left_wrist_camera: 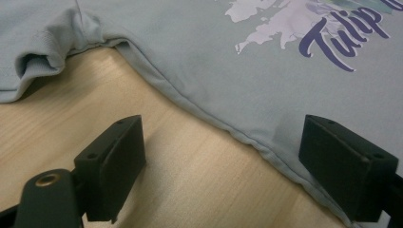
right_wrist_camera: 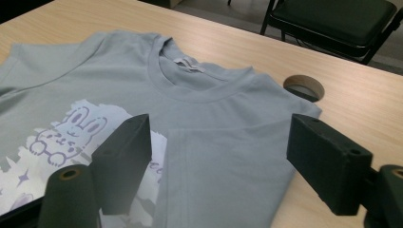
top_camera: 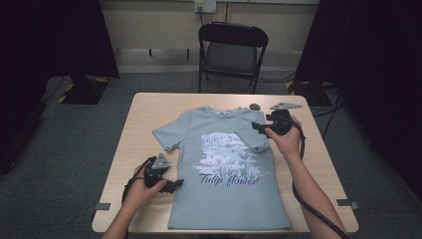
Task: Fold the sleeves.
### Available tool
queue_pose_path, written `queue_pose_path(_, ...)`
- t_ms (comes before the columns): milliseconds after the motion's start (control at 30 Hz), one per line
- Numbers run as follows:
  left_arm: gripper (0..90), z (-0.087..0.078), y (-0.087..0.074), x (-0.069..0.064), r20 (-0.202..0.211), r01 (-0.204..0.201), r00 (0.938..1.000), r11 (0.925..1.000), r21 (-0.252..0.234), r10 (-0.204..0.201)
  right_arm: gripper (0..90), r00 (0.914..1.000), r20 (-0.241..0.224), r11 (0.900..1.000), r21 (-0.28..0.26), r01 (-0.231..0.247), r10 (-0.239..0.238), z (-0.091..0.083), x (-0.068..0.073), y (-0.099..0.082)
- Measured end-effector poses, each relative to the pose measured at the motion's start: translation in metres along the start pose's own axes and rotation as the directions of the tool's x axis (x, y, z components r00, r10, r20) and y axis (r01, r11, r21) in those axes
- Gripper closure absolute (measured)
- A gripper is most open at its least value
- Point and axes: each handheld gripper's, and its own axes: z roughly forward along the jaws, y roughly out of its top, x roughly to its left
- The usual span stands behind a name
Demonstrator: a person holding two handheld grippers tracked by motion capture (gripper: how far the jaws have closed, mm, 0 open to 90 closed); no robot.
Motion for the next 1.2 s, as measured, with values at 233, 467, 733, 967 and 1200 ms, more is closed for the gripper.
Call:
queue_pose_path(233, 15.1, 0.000, 0.000, 0.000, 0.000, 0.000, 1.0000, 1.0000, 0.000, 0.000, 16.4, 0.9998, 0.015, 0.9998, 0.009, -0.016, 0.016, -0.009, -0.009, -0.012)
queue_pose_path(467, 15.1, 0.000, 0.000, 0.000, 0.000, 0.000, 1.0000, 1.0000, 0.000, 0.000, 13.8, 0.9991, 0.014, 0.9992, -0.001, -0.040, 0.040, -0.016, -0.018, -0.021)
queue_pose_path(733, 15.1, 0.000, 0.000, 0.000, 0.000, 0.000, 1.0000, 1.0000, 0.000, 0.000, 13.0, 0.9982, 0.008, 0.9981, -0.013, -0.060, 0.060, -0.023, -0.025, -0.032)
queue_pose_path(967, 15.1, 0.000, 0.000, 0.000, 0.000, 0.000, 1.0000, 1.0000, 0.000, 0.000, 12.8, 0.9979, 0.002, 0.9979, -0.003, -0.065, 0.065, -0.026, -0.028, -0.039)
queue_pose_path(1200, 15.1, 0.000, 0.000, 0.000, 0.000, 0.000, 1.0000, 1.0000, 0.000, 0.000, 13.2, 0.9975, -0.002, 0.9974, 0.006, -0.071, 0.071, -0.027, -0.030, -0.051)
